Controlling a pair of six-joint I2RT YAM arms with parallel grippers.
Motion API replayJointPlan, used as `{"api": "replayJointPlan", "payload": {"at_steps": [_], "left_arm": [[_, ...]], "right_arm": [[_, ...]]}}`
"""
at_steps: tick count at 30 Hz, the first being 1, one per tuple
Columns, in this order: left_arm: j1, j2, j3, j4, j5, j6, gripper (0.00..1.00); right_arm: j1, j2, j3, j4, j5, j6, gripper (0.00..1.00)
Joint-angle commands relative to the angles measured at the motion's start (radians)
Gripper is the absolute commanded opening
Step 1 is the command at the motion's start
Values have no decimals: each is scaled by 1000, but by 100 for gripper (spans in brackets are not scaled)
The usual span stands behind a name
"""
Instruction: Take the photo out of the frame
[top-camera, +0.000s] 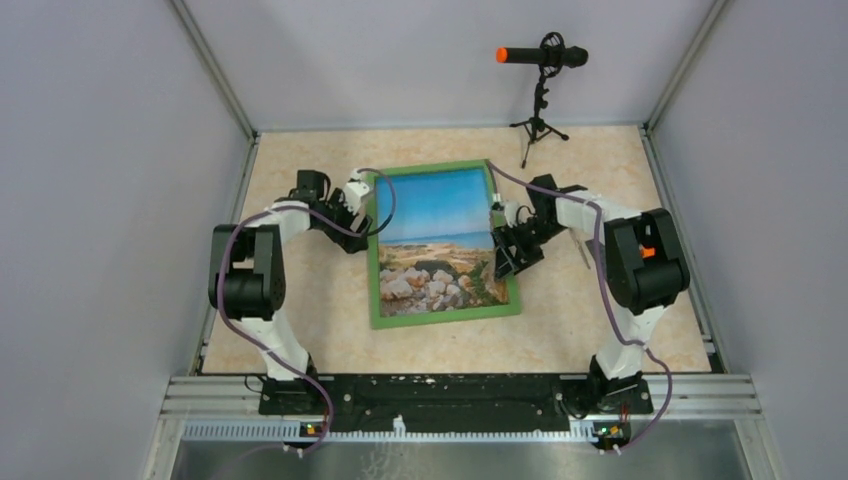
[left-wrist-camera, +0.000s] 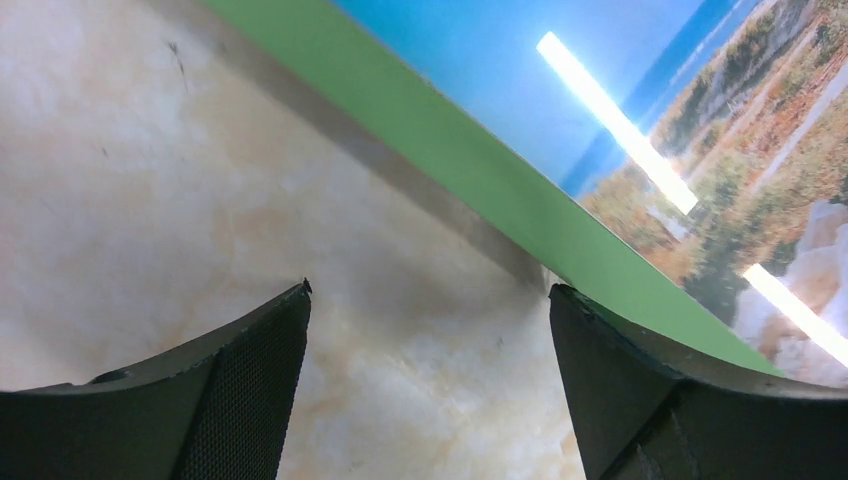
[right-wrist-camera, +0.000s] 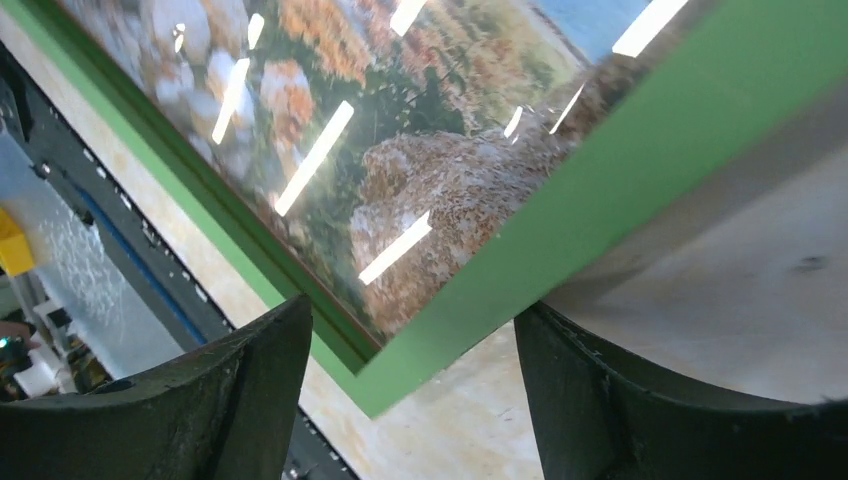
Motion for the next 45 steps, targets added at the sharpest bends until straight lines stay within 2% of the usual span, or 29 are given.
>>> {"api": "replayJointPlan", "payload": {"at_steps": [1,7,15,23,27,34,37,42,45], "left_arm": [[-88,77,35,-10,74,-100,93],[-103,59,15,-39,67,-115,92],[-112,-132,-187,-59,53,-41,92],[-195,-252,-318,-84,15,2,92],[-238,-286,-331,-89,16,-4,91],[-378,-336,-357,-109,-86,-11,91],[-400,-380,-350,-134,-84,-33,92],[-400,-424,-253,-234,-128,-55,92],[-408,-458,-167,-303,-103,-52,93]], "right_arm": [[95,-19,-57,-34,-36,23,73],[104,-49,-115,-15,-11,29,73],[104,-69,-141,19,90,27,72],[97,-71,-149,15,135,23,72],[93,-62,-145,21,167,14,72],[39,-32,-87,1,165,4,72],[35,-38,-86,0,152,7,72],[25,-63,-84,-9,113,17,72],[6,-90,-77,-29,76,29,72]]}}
